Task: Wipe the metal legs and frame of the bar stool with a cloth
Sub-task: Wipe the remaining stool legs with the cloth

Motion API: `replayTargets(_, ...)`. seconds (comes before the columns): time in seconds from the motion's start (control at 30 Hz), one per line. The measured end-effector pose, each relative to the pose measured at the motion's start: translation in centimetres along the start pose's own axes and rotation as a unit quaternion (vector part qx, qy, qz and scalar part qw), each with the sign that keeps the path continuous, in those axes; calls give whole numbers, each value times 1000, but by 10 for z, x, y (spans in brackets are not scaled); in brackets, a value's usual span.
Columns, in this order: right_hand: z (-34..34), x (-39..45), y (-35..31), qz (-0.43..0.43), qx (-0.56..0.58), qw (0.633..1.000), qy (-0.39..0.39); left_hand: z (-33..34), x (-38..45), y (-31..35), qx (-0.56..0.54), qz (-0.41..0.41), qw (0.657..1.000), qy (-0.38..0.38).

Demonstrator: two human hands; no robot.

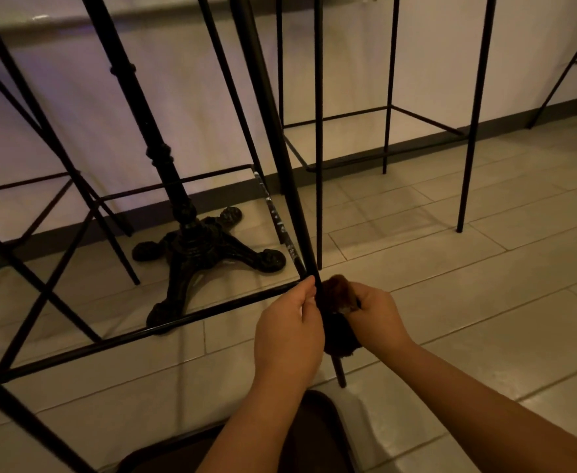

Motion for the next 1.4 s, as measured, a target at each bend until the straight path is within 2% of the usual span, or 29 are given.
replayTargets(0.2, 9, 10, -20, 22, 34, 999, 12, -27, 4, 19, 26, 78, 995, 56)
replayTargets(0.37, 8, 9, -28, 39, 63, 997, 31, -45, 14, 15, 34, 80, 991, 99)
replayTargets(0.47, 13, 7, -33, 73, 93, 993, 18, -48, 19, 12, 85, 79, 990, 77)
replayTargets(0.7, 10, 11, -37, 100, 73, 992, 2, -45, 19, 14, 192, 65, 979, 24)
replayTargets(0.9, 3, 19, -38, 115, 12, 993, 4, -41, 26, 20, 241, 98, 966, 0)
replayTargets(1.03, 6, 43, -40, 147, -71, 987, -4, -42, 35, 18, 227, 78, 971, -11)
replayTargets(1.27, 30, 70, -50, 198, -180, 954, -137, -43, 50, 18, 214, 56, 974, -44)
replayTargets(1.4, 39, 79, -54, 193, -234, 941, -152, -40, 55, 17, 211, 50, 974, -63)
Point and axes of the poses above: each hand's wrist, its own x-axis towards the middle knuckle, its own z-axis out of the palm, y = z × x, the point moved 3 cm from there along x, towards the middle knuckle, and after that the axes turned 14 degrees about y, right-handed, at the moved point
